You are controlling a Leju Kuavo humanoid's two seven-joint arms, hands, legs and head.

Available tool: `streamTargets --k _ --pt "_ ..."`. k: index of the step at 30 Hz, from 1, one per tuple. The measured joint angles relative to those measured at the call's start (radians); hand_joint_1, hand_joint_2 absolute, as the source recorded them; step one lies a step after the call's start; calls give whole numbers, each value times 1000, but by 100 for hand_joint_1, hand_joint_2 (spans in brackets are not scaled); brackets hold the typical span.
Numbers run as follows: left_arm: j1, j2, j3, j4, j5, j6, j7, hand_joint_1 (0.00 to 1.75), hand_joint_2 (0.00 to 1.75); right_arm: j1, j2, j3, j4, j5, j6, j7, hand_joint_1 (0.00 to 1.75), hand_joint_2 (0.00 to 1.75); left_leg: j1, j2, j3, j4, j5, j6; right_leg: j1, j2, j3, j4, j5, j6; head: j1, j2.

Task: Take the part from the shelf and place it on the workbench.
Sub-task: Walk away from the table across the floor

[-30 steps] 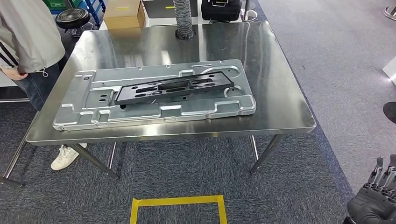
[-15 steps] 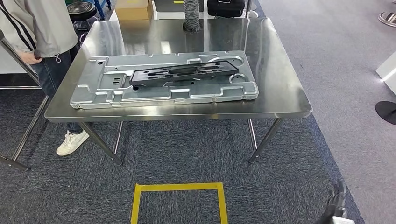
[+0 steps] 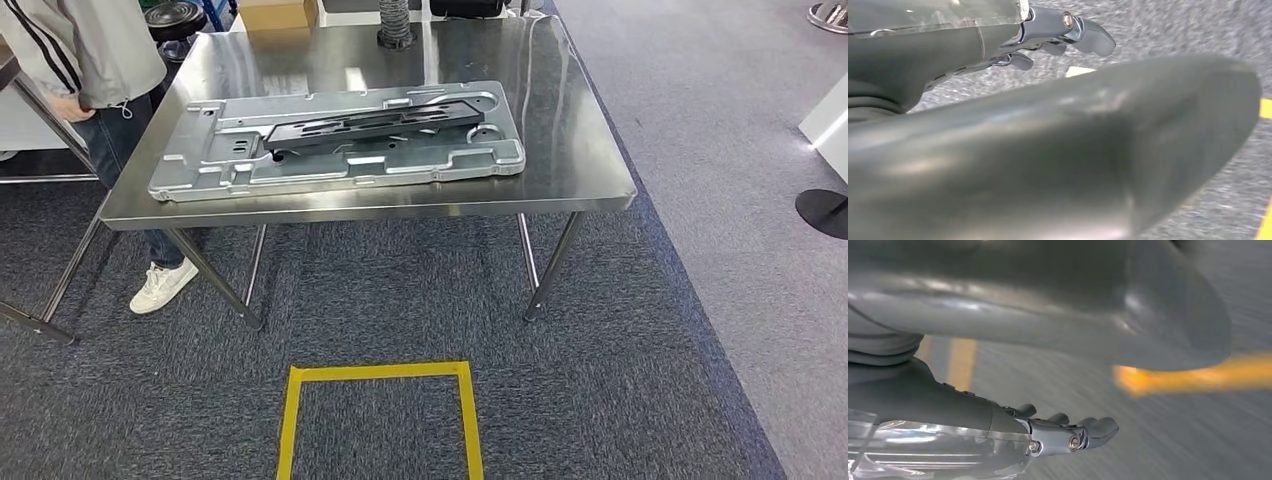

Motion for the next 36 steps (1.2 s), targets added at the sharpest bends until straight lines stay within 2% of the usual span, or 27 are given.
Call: streamTargets --k 2,4,5,6,8,9,10,12,13,14,15,16,17,19,20,21,23,24,25,27,28,29,30,31,33,35,36 --pt "-4 0 -9 0 -15 -4 5 0 0 -12 -4 9 43 5 66 102 0 0 -5 -1 100 -104 47 15 3 1 -30 6 22 2 0 0" --pt "-13 1 -21 0 -29 -9 11 0 0 -24 -3 15 69 6 107 140 0 0 -14 -1 211 -261 37 34 6 2 -48 11 41 8 0 0" --pt "-17 1 -26 0 -35 -11 13 0 0 -30 -3 18 79 7 117 138 0 0 -18 0 242 -313 23 40 6 1 -53 11 52 13 -1 0" --pt "-19 1 -30 0 -39 -13 15 0 0 -34 -3 20 87 9 122 130 0 0 -21 0 251 -339 17 44 6 1 -56 9 63 19 -2 0" --pt "-18 -1 -37 0 -45 -13 18 0 0 -40 -5 24 101 14 125 98 0 0 -19 3 240 -350 35 54 3 2 -62 11 69 32 -2 0" --pt "-16 -3 -41 0 -47 -13 20 0 0 -42 -5 26 107 16 125 79 0 0 -17 4 230 -353 49 61 2 4 -69 28 44 38 -1 0" --pt "-16 -5 -44 1 -47 -13 21 0 0 -43 -6 28 111 17 126 61 0 0 -14 6 216 -356 64 66 1 7 -80 63 -1 43 1 0" --pt "-16 -7 -49 1 -48 -14 21 0 0 -46 -7 31 118 19 128 33 0 0 -15 7 182 -353 91 73 -3 10 -107 185 -113 51 5 0" --pt "-16 -7 -50 1 -49 -14 21 0 0 -48 -7 32 121 20 129 24 0 0 -16 7 163 -350 104 72 -5 10 -116 249 -143 55 5 0" --pt "-16 -7 -50 1 -49 -14 21 0 0 -49 -7 32 123 21 130 17 0 0 -16 8 142 -345 117 71 -7 10 -114 293 -145 59 5 0" --pt "-16 -7 -51 1 -50 -14 22 0 0 -50 -7 32 125 22 129 13 0 0 -16 9 120 -338 128 68 -9 10 -98 305 -123 61 5 0" --pt "-16 -7 -51 1 -50 -14 23 0 0 -51 -8 32 126 25 128 12 0 0 -15 9 98 -329 138 65 -11 10 -65 281 -92 63 5 0" --pt "-17 -7 -51 1 -51 -14 23 0 0 -53 -8 33 127 27 127 13 0 0 -14 9 78 -317 146 62 -13 10 -14 225 -70 63 5 0" --pt "-18 -7 -52 1 -52 -14 25 0 0 -59 -9 34 128 31 123 22 0 0 -16 9 46 -291 159 52 -12 10 94 73 -83 56 5 0" --pt "-19 -7 -52 1 -53 -14 25 0 0 -62 -9 35 129 33 120 29 0 0 -17 9 37 -283 167 47 -10 10 127 20 -101 49 5 0" --pt "-19 -7 -52 1 -53 -14 25 0 0 -63 -9 36 130 34 119 38 0 0 -17 9 31 -280 176 41 -7 10 140 -7 -112 41 5 0" --pt "-17 -7 -52 1 -54 -14 25 0 0 -63 -9 36 135 35 117 54 0 0 -14 8 22 -281 188 28 -6 7 126 -11 -99 22 6 0" --pt "-16 -8 -52 1 -55 -14 25 0 0 -64 -9 36 137 36 116 63 0 0 -12 6 15 -270 170 22 -7 5 115 -12 -86 14 5 0" --pt "-14 -9 -52 1 -55 -14 26 0 0 -64 -10 36 139 35 114 71 0 0 -9 4 3 -242 133 16 -8 3 101 -14 -73 7 3 0" --pt "-13 -10 -52 2 -55 -13 27 0 0 -63 -11 36 141 32 111 83 0 0 -5 2 -26 -129 29 5 -7 3 68 -14 -49 0 -2 0" --pt "-13 -10 -52 2 -54 -12 28 0 0 -61 -12 36 141 29 111 87 0 0 -4 2 -38 -63 -4 2 -6 3 52 -14 -38 0 -3 0" --pt "-13 -10 -52 2 -52 -11 31 0 0 -60 -12 35 141 23 109 90 0 0 -3 2 -42 -12 -9 0 -6 3 36 -13 -26 1 -2 0" --pt "-13 -10 -52 2 -49 -9 36 0 0 -60 -12 34 141 17 107 92 0 0 -3 2 -32 12 10 0 -5 3 21 -12 -15 2 -3 0" --pt "-13 -10 -52 2 -46 -7 42 0 0 -60 -12 32 142 9 104 93 0 0 -3 1 -5 -2 41 3 -4 3 8 -11 -5 3 -3 0" --pt "-15 -10 -51 2 -40 0 55 0 0 -61 -12 25 142 -8 97 93 0 0 -5 1 103 -130 79 16 -2 3 -10 -8 12 9 -3 0" --pt "-20 -8 -50 2 -36 6 66 0 0 -62 -11 15 143 -24 91 91 0 0 -10 1 205 -280 57 30 0 2 -18 -5 25 18 -3 0" --pt "-22 -7 -50 2 -34 9 70 0 0 -62 -11 9 143 -31 88 91 0 0 -13 1 227 -322 41 35 1 0 -22 -4 31 24 -3 0"
